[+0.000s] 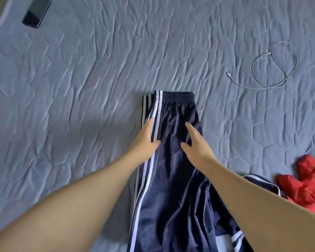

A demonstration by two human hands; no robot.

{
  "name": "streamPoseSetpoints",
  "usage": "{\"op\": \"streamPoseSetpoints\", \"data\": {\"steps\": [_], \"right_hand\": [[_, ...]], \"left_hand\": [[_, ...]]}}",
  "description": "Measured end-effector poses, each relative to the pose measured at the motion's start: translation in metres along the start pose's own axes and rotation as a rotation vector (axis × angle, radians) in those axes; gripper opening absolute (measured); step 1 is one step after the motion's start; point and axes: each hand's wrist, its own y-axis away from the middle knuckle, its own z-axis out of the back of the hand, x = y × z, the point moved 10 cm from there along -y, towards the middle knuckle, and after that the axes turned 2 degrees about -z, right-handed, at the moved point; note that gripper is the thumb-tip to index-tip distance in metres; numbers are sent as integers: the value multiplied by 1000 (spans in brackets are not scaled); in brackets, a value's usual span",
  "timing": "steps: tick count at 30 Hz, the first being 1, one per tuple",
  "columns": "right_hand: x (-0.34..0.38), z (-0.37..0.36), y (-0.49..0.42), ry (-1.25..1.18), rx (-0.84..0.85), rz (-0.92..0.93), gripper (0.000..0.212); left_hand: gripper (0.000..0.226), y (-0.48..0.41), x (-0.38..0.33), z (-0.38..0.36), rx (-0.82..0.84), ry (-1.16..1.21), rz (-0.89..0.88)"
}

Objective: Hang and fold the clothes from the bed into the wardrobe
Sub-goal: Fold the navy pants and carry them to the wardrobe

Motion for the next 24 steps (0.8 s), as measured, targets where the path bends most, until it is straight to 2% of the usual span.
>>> {"op": "streamPoseSetpoints", "data": {"steps": [3,5,9,12,18,21,24], "right_hand": [[-22,-41,33,165,132,21,65],[-35,-70,60,272,233,50,65],[-68,-117,104,457,360,69,71],[-96,-142,125,568,441,53,80],[-119,-171,137,806,475,102,112],[-123,-180,141,991,454,140,117],[-126,-182,146,1068,413,132,99]], "left_hand": [[75,39,11,-39,153,-367,-177],[74,69,24,-64,273,-533,-235],[75,122,66,-101,480,-808,-244],[83,151,97,-118,574,-903,-222],[120,184,124,-141,598,-1134,-305],[103,184,125,-145,556,-1301,-330],[86,183,127,-150,557,-1315,-332]]}}
